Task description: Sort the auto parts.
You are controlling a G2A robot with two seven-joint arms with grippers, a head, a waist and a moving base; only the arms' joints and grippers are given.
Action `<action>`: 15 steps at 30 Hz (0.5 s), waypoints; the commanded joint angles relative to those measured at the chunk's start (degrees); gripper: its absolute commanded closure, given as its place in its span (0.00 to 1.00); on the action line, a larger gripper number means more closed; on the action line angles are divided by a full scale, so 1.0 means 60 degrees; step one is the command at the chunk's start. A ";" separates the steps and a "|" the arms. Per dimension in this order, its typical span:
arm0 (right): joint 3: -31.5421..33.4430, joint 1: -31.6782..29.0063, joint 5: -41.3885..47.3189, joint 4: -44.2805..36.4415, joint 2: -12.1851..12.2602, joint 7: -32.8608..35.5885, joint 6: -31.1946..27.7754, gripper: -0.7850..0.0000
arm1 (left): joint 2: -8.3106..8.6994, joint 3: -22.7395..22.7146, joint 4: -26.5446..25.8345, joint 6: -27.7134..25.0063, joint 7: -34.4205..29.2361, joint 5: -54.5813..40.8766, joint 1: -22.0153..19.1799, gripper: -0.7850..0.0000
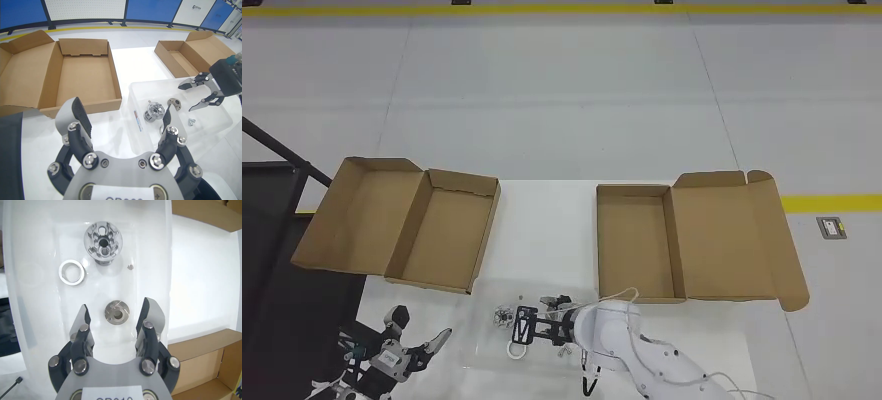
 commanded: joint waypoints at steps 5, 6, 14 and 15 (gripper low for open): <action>-0.0372 0.0310 -0.0048 0.0517 -0.0267 0.0890 0.0352 0.55 | 0.0000 0.0000 0.0000 -0.0001 0.0000 0.0000 0.0000 0.00; -0.0416 0.0367 -0.0052 0.0621 -0.0317 0.1011 0.0457 0.55 | 0.0000 0.0000 0.0000 -0.0001 0.0000 0.0000 0.0000 0.00; -0.0581 0.0823 0.0199 0.1454 -0.0655 0.1280 0.0691 0.54 | 0.0000 0.0000 0.0000 -0.0001 0.0000 0.0000 0.0000 0.00; -0.0597 0.0874 0.0248 0.1557 -0.0694 0.1297 0.0677 0.54 | 0.0000 0.0000 0.0000 -0.0001 0.0000 0.0000 0.0000 0.00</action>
